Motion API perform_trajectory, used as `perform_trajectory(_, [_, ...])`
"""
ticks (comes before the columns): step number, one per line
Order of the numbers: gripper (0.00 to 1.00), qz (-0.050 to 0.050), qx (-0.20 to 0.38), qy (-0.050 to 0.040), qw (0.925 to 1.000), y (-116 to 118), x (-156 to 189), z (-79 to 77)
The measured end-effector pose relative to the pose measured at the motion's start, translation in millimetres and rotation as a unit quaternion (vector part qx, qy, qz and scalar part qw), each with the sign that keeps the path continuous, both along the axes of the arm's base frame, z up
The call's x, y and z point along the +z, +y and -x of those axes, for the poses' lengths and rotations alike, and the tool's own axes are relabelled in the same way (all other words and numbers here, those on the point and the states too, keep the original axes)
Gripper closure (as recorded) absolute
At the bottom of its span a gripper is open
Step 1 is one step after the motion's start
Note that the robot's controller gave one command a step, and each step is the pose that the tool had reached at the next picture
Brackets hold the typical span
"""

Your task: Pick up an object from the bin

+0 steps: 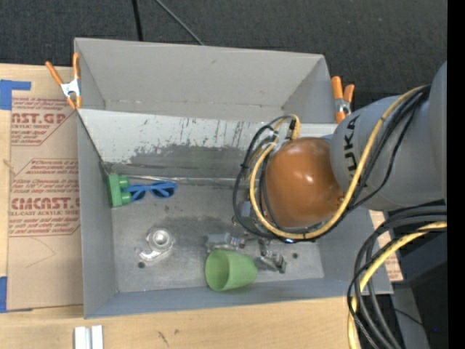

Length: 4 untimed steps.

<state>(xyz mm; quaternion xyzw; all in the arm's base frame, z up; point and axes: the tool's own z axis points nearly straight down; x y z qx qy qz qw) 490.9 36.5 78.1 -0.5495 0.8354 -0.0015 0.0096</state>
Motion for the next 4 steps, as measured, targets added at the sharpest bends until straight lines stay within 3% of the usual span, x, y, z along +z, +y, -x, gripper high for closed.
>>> perform_trajectory(1, [0.00,0.004,0.165,0.0066,0.9863,7.7,-1.5,-7.1])
perform_trajectory(2, [0.00,0.005,0.226,0.0089,0.9740,-21.3,-9.0,10.5])
perform_trajectory(3, [1.00,0.004,0.227,0.0081,0.9739,-20.6,-8.6,9.9])
perform_trajectory(4, [1.00,0.005,0.216,0.0037,0.9763,-13.2,129.8,-4.2])
